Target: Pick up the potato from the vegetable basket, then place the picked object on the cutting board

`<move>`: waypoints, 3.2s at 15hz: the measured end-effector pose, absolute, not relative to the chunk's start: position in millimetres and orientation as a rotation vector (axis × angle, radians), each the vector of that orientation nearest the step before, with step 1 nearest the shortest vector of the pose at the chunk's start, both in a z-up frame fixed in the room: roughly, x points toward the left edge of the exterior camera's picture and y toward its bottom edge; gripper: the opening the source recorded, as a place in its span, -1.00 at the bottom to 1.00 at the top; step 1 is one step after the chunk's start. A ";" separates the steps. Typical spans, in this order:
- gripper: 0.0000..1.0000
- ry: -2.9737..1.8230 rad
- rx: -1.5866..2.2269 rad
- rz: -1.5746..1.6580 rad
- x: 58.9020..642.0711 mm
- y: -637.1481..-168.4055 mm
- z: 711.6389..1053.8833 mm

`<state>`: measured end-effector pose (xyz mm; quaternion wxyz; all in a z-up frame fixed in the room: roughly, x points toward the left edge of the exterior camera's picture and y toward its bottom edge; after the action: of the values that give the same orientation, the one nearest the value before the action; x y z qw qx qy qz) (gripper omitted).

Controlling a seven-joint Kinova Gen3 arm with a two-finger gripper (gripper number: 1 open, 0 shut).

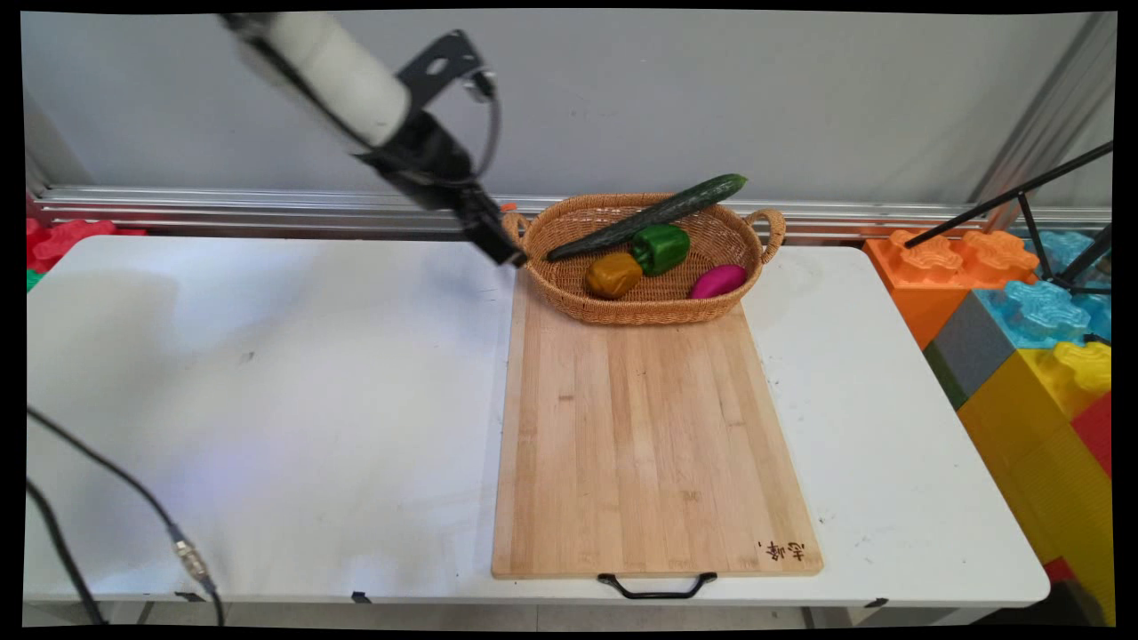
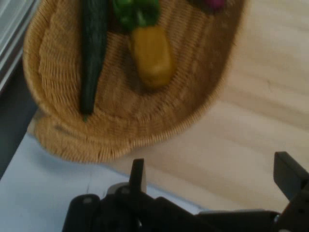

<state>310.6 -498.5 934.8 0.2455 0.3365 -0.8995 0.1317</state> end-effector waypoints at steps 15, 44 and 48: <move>1.00 -2.366 1.046 0.422 220.0 -614.3 782.4; -1.00 -2.441 0.724 0.190 139.8 -502.6 840.2; -1.00 -2.459 0.713 0.177 134.7 -497.0 803.9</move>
<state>134.7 -497.0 803.9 0.2835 0.2664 -0.9189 0.0660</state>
